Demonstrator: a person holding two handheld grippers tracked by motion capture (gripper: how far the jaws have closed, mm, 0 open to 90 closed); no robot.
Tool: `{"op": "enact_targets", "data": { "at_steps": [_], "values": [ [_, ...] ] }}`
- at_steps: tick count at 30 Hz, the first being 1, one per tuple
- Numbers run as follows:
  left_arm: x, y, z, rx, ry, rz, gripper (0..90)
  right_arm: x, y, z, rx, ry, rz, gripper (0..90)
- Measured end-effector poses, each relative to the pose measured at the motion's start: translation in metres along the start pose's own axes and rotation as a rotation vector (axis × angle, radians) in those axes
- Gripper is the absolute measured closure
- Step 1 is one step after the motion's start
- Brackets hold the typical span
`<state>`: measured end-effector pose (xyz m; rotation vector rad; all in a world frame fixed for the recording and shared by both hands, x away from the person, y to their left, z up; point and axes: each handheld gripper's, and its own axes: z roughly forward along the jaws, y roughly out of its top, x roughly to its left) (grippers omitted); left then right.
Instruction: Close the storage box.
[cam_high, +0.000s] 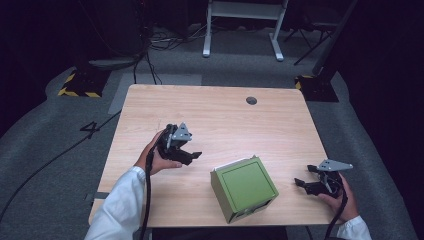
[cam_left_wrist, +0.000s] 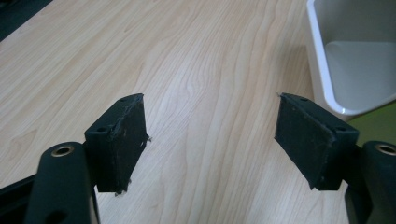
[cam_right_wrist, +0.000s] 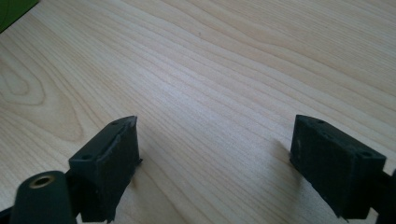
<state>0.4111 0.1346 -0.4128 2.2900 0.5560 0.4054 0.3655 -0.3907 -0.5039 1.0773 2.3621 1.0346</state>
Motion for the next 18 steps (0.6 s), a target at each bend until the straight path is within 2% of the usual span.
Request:
{"op": "enact_targets", "data": {
  "at_steps": [3,6,7,12,17,18],
  "values": [
    [0.0,-0.005,-0.006,0.015,0.033,0.016,24.9,0.0,0.0,0.0,0.0,0.0,0.001,15.6],
    [0.0,-0.01,-0.009,0.026,0.048,0.001,23.6,0.0,0.0,0.0,0.0,0.0,0.0,15.6],
    [0.0,-0.016,-0.011,0.044,0.058,-0.001,22.1,0.0,0.0,0.0,0.001,0.0,0.0,15.6],
    [-0.005,-0.033,-0.014,0.06,0.125,-0.028,22.6,0.0,0.0,0.0,0.0,0.0,0.001,15.6],
    [-0.008,-0.053,-0.017,0.084,0.133,-0.059,22.2,0.0,0.0,0.0,-0.001,0.0,0.001,15.6],
    [-0.008,-0.053,-0.017,0.084,0.133,-0.059,22.1,0.0,0.0,0.0,0.0,0.0,0.0,15.6]
  ]
}}
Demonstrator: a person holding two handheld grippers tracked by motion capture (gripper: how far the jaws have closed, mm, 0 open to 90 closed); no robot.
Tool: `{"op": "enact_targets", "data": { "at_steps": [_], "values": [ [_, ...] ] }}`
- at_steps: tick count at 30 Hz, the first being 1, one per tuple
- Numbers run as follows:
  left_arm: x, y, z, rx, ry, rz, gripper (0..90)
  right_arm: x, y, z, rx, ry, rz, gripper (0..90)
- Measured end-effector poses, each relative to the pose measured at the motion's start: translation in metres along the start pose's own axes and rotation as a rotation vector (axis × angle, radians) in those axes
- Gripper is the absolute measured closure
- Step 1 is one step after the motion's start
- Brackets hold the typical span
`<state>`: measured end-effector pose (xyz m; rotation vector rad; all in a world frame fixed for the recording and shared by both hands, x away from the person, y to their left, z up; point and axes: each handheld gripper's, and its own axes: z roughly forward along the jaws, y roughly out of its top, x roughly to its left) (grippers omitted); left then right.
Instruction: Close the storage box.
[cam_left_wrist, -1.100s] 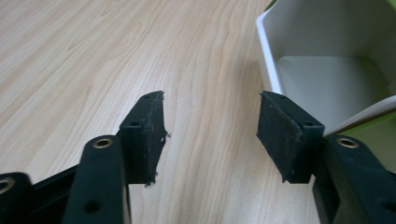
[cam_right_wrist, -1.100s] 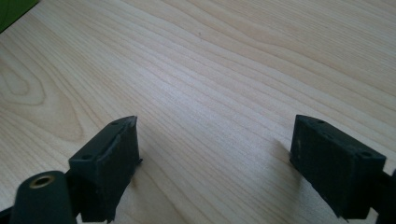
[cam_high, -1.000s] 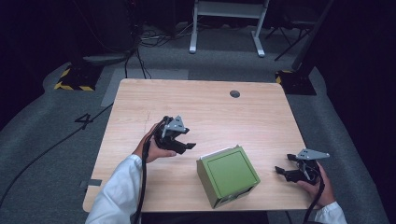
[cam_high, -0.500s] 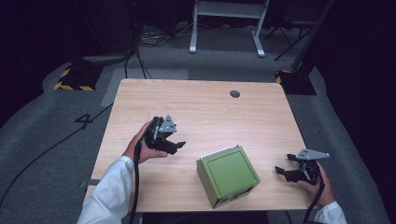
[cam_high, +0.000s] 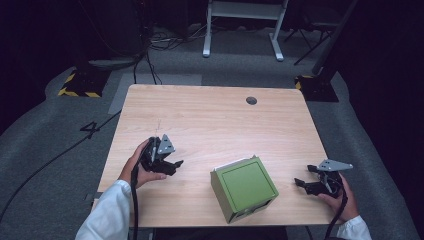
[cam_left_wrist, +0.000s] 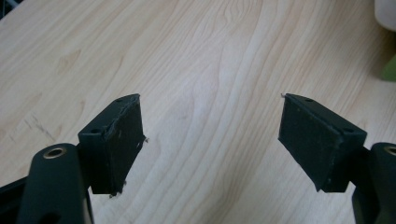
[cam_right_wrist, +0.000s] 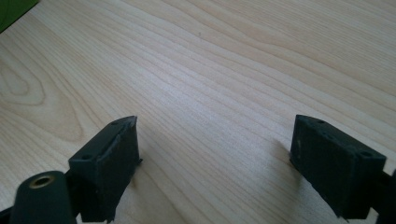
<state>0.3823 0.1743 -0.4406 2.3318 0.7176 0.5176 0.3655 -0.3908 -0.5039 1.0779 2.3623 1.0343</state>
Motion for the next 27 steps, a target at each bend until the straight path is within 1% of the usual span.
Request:
{"op": "enact_targets", "data": {
  "at_steps": [1,2,3,4,5,6,7,8,10,11,14,16,18,19,20,21,23,24,25,27],
  "values": [
    [0.0,-0.008,-0.001,0.012,0.001,-0.012,21.3,0.0,0.0,0.0,0.0,0.0,0.0,15.6],
    [0.0,-0.012,-0.002,0.012,0.006,-0.018,20.5,0.0,0.0,0.0,0.0,0.0,0.0,15.6],
    [0.0,-0.012,-0.002,0.012,0.006,-0.018,20.6,0.0,0.0,0.0,0.0,0.0,0.001,15.6],
    [0.001,-0.019,-0.004,0.019,0.014,-0.028,20.4,0.0,0.0,0.0,-0.001,0.0,0.001,15.6],
    [0.001,-0.022,-0.005,0.013,0.011,-0.038,20.2,0.0,0.0,0.0,0.0,0.0,0.001,15.6],
    [0.001,-0.026,-0.006,0.017,0.011,-0.043,19.9,0.0,0.0,0.0,0.0,0.0,0.001,15.6],
    [0.001,-0.026,-0.006,0.017,0.011,-0.043,19.7,0.0,0.0,0.0,0.0,0.0,0.001,15.6],
    [0.001,-0.033,-0.008,0.018,0.032,-0.048,19.7,0.0,0.0,0.0,0.0,0.0,0.0,15.6],
    [0.0,-0.039,-0.01,0.024,0.031,-0.042,19.7,0.0,0.0,0.0,-0.001,0.0,0.0,15.6],
    [-0.001,-0.043,-0.01,0.027,0.032,-0.05,19.6,0.0,0.0,0.0,0.0,0.0,0.0,15.6],
    [-0.002,-0.053,-0.01,0.046,0.031,-0.052,18.8,0.0,0.0,0.0,0.0,0.0,0.0,15.6],
    [-0.003,-0.059,-0.011,0.06,0.044,-0.059,18.2,0.0,0.0,0.0,-0.001,0.0,0.0,15.6],
    [-0.001,-0.064,-0.013,0.063,0.036,-0.081,18.2,0.0,0.0,0.0,0.0,-0.001,0.0,15.6],
    [0.0,-0.066,-0.013,0.068,0.041,-0.097,18.3,0.0,0.0,0.0,0.0,-0.001,-0.001,15.6],
    [0.0,-0.069,-0.013,0.079,0.046,-0.101,18.9,0.0,0.0,0.0,-0.002,-0.001,-0.001,15.6],
    [0.0,-0.069,-0.013,0.079,0.046,-0.101,19.5,0.0,0.0,0.0,-0.001,-0.003,-0.002,15.6],
    [0.002,-0.077,-0.014,0.096,0.044,-0.117,19.4,0.001,0.0,0.0,-0.002,-0.004,-0.001,15.6],
    [0.002,-0.077,-0.014,0.096,0.044,-0.117,19.4,0.001,0.0,0.0,-0.002,-0.004,-0.001,15.6],
    [0.001,-0.083,-0.014,0.094,0.049,-0.129,19.4,0.0,0.0,0.0,-0.001,-0.004,-0.001,15.6],
    [0.003,-0.089,-0.014,0.103,0.029,-0.148,19.4,0.0,0.0,0.0,0.0,-0.001,0.001,15.6]
  ]
}}
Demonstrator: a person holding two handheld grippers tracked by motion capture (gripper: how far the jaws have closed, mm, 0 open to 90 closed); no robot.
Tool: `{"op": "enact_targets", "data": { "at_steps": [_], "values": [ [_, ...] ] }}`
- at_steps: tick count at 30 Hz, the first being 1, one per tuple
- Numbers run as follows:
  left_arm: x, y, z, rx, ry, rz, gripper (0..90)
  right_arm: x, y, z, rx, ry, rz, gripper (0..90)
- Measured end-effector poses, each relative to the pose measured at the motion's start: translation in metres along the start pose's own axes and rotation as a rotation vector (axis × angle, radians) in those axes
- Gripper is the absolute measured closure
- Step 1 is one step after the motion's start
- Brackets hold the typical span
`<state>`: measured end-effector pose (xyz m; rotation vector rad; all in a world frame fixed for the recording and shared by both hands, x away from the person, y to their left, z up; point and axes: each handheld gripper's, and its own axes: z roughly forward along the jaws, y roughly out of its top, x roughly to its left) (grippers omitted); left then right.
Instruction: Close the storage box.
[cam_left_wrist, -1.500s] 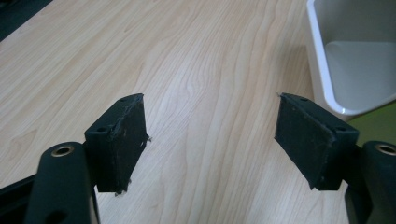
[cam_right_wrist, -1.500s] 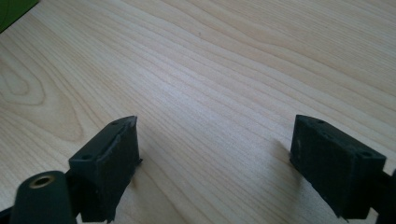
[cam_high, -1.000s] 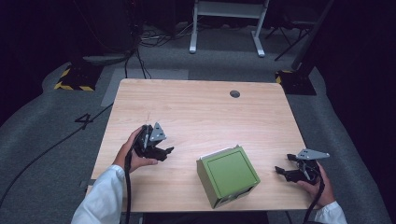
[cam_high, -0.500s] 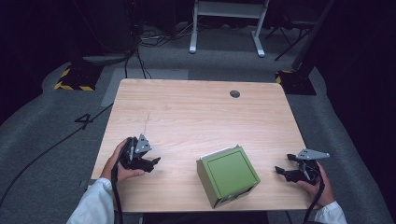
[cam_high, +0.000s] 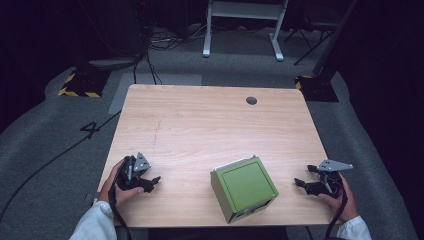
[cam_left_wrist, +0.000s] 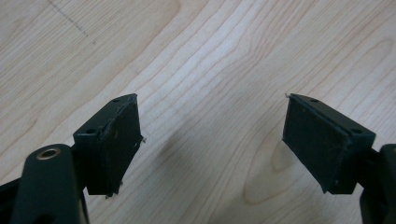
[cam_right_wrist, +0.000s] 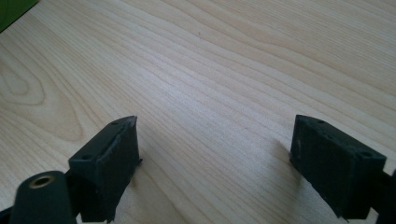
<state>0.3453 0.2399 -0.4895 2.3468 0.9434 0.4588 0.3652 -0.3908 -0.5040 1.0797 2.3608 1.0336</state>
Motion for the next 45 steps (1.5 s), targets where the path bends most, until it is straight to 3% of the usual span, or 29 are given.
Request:
{"op": "enact_targets", "data": {
  "at_steps": [3,8,10,15,45],
  "values": [
    [0.002,-0.01,0.0,-0.037,0.008,-0.02,19.3,0.0,0.0,0.0,0.0,0.0,0.0,15.6],
    [0.007,-0.024,-0.001,-0.098,-0.029,-0.071,19.1,0.0,0.0,0.0,0.0,0.0,0.0,15.6],
    [0.01,-0.029,-0.002,-0.1,-0.062,-0.092,18.9,0.0,0.0,0.0,0.0,0.0,0.0,15.5],
    [0.009,-0.03,-0.003,-0.101,-0.053,-0.11,18.3,0.0,0.0,0.0,0.0,0.0,0.0,15.6],
    [0.009,-0.03,-0.003,-0.102,-0.047,-0.109,17.7,0.0,0.0,0.0,-0.001,-0.002,-0.004,15.6]
  ]
}}
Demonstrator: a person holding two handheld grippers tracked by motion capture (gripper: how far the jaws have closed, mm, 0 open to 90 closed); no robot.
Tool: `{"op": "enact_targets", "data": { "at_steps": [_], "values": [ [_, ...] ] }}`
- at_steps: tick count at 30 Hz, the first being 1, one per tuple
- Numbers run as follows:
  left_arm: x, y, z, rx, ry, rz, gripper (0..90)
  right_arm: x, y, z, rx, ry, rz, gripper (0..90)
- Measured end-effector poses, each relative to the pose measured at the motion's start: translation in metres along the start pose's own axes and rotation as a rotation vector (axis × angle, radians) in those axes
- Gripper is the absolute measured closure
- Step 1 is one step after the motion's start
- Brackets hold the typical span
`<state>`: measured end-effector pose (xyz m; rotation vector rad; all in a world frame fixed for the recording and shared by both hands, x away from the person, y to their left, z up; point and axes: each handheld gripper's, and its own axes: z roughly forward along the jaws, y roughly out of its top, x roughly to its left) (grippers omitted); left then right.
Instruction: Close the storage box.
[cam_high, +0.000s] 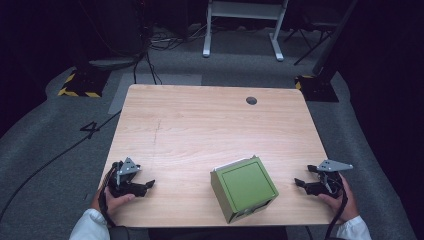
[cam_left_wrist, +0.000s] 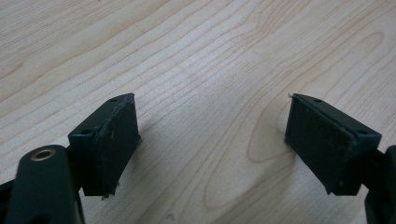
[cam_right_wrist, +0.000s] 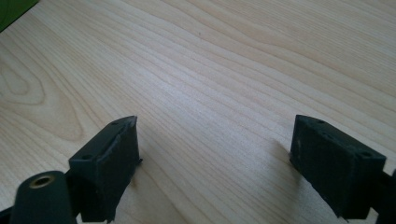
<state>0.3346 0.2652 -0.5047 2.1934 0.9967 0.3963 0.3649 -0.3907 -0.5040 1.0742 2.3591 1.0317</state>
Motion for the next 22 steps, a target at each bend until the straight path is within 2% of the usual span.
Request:
{"op": "enact_targets", "data": {
  "at_steps": [22],
  "values": [
    [-0.0002,-0.0003,-0.0003,0.001,0.001,-0.005,17.7,0.0002,0.0,0.0,-0.001,0.0,-0.001,15.7]
  ]
}}
